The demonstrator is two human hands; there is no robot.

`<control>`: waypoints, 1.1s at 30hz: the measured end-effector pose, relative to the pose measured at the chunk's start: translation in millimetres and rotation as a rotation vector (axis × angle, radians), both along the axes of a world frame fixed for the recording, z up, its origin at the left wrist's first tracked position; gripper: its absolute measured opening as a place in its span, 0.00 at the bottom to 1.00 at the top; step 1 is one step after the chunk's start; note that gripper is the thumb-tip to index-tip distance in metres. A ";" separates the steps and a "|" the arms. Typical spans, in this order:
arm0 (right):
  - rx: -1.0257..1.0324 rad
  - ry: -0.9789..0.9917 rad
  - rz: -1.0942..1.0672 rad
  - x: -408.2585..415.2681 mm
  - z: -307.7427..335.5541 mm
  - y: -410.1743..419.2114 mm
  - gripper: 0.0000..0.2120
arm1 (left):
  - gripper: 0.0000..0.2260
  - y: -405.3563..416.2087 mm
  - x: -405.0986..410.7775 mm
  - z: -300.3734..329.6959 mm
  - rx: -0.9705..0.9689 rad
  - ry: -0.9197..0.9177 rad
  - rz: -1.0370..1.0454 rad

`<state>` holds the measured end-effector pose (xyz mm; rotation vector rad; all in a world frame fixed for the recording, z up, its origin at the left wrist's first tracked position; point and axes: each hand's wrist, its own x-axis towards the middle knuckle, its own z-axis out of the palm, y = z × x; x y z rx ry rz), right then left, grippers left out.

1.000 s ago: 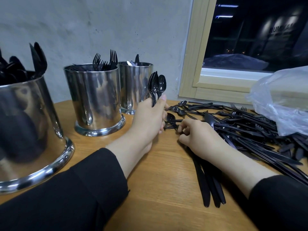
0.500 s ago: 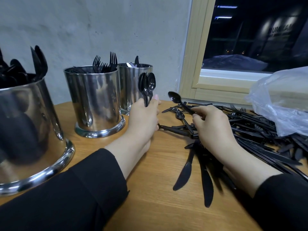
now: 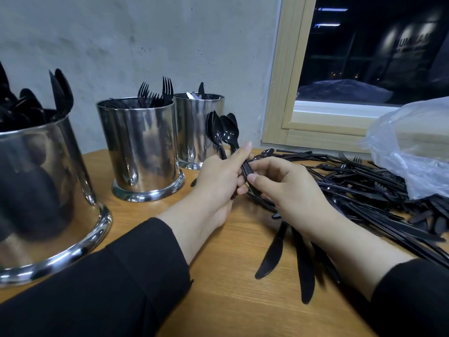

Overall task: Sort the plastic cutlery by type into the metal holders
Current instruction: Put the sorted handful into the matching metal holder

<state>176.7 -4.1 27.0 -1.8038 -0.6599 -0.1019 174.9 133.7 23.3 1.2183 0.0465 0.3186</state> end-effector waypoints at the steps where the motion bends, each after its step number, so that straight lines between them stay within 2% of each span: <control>1: -0.037 -0.038 -0.039 2.6 -1.4 -1.0 0.04 | 0.12 0.4 -0.3 0.5 0.013 0.002 0.023; 3: -0.208 -0.147 -0.186 13.2 -7.5 -6.2 0.05 | 0.12 3.3 0.1 2.6 0.049 0.007 0.095; 7: -0.740 -0.320 -0.306 26.7 -22.7 -10.6 0.19 | 0.16 8.4 1.7 4.1 0.095 0.051 0.273; 12: -0.906 -0.317 -0.313 26.2 -23.5 -7.2 0.19 | 0.20 7.7 -1.4 8.2 0.202 0.079 0.410; 17: -0.868 -0.312 -0.313 21.0 -23.5 -5.8 0.12 | 0.19 8.0 1.0 4.8 0.122 0.006 0.350; 22: -0.783 -0.300 -0.350 20.0 -21.5 -7.5 0.09 | 0.14 8.3 -0.9 4.5 0.128 0.020 0.333; 26: -0.558 -0.252 -0.402 22.4 -18.2 -10.6 0.06 | 0.14 7.6 -1.9 7.3 0.058 0.046 0.287; 29: -0.297 -0.178 -0.415 26.3 -16.7 -10.9 0.05 | 0.16 7.0 -0.7 2.5 0.075 0.066 0.231; 33: -0.112 -0.115 -0.270 20.4 -12.9 -8.7 0.04 | 0.18 4.9 -2.1 -1.2 0.090 0.112 0.136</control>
